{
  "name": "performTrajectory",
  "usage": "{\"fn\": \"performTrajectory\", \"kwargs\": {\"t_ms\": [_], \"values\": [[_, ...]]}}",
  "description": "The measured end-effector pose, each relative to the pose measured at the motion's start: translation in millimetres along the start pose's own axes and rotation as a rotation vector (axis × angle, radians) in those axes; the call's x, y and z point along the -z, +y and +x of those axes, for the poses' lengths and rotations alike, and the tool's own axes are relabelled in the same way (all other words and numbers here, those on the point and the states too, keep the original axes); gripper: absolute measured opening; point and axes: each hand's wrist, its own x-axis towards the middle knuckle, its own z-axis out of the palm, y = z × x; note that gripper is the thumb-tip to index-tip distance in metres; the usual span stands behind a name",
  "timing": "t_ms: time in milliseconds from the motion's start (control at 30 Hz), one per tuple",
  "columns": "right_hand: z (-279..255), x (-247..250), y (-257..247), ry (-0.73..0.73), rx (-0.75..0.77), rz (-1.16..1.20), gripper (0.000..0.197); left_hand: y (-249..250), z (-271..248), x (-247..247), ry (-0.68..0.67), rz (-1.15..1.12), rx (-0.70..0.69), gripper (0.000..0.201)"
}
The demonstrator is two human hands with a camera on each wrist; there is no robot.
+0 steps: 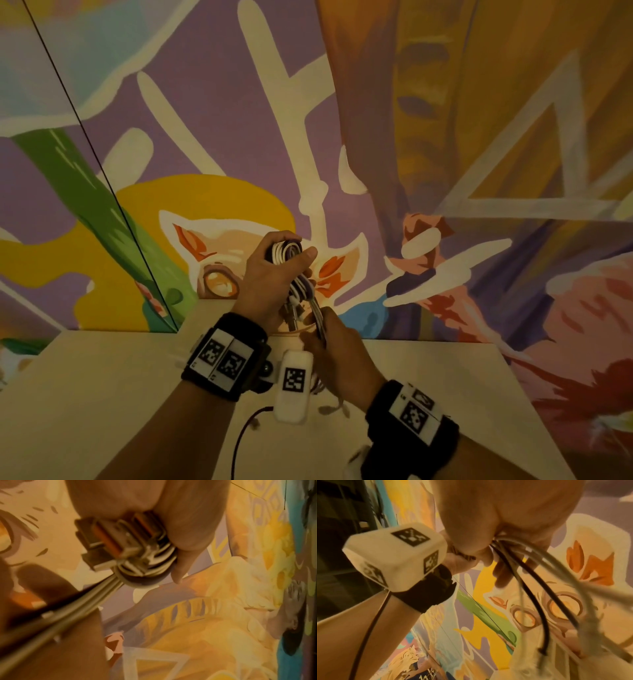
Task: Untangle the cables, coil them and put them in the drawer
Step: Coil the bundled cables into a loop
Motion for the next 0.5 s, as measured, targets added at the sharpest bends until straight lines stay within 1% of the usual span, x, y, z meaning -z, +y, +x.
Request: {"fn": "performTrajectory", "kwargs": {"t_ms": [33,67,133,167,233,300,367,400,467,500], "values": [[0,1,3,0.036,0.043,-0.108,0.009,-1,0,4,0.004,0.005,-0.005,0.021],[1,4,6,0.077,0.115,-0.309,0.009,-2,1,9,0.009,0.023,-0.013,0.023],[-3,15,9,0.185,0.297,-0.786,0.015,-4,2,21,0.002,0.083,-0.048,0.032],[-5,19,9,0.204,0.364,-0.954,0.019,-6,2,25,-0.017,0.126,-0.067,0.037],[-8,29,-2,0.165,0.515,-1.149,0.021,-8,0,30,-0.07,0.205,-0.095,0.039],[-10,42,-14,0.08,0.693,-1.195,0.023,-11,-2,32,-0.134,0.267,-0.09,0.039],[-7,59,-25,-0.072,0.826,-1.191,0.026,-14,-4,33,-0.218,0.31,-0.063,0.036],[-5,66,-31,-0.123,0.851,-1.189,0.026,-14,-6,32,-0.269,0.317,-0.055,0.033],[-3,76,-43,-0.142,0.872,-1.134,0.024,-16,-11,30,-0.368,0.313,-0.042,0.027],[-2,80,-48,-0.143,0.873,-1.071,0.021,-16,-14,29,-0.407,0.301,-0.021,0.025]]}}
